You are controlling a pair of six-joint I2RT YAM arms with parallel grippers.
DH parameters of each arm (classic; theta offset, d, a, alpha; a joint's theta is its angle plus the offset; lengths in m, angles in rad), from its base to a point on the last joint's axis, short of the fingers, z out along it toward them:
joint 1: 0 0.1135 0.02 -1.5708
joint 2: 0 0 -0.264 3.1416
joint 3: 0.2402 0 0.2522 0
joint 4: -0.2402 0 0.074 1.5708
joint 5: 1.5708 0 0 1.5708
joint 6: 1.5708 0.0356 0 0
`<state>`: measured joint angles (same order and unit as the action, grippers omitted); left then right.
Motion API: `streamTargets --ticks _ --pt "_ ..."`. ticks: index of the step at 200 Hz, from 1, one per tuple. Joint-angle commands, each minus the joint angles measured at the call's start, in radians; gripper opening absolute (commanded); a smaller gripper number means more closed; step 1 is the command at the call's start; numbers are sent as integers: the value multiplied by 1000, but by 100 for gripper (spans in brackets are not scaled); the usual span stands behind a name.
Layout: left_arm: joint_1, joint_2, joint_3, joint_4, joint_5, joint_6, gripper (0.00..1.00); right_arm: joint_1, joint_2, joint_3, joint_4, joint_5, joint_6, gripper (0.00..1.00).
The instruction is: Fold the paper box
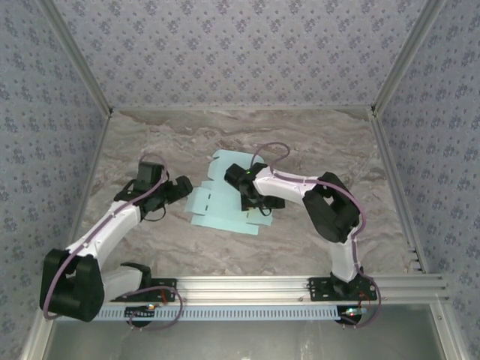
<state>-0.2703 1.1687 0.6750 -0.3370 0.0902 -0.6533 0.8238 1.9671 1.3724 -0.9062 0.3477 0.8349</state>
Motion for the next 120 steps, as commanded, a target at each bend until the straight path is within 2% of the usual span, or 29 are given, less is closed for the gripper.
streamTargets --ticks 1,34,65,93,99,120 --pt "-68 41 12 53 39 54 99 -65 -64 -82 -75 55 -37 96" --pt "-156 152 52 74 16 50 99 -146 -159 -171 0 96 -157 97" --pt "-241 220 91 65 -33 90 99 -218 -258 -238 37 5 -278 98" --pt "-297 245 120 70 -39 130 99 -277 -395 -280 76 -136 -333 98" --pt "-309 251 129 67 -45 142 96 -287 -412 -290 85 -186 -350 98" --pt "-363 293 187 -10 -146 191 94 -281 -446 -312 111 -360 -376 97"
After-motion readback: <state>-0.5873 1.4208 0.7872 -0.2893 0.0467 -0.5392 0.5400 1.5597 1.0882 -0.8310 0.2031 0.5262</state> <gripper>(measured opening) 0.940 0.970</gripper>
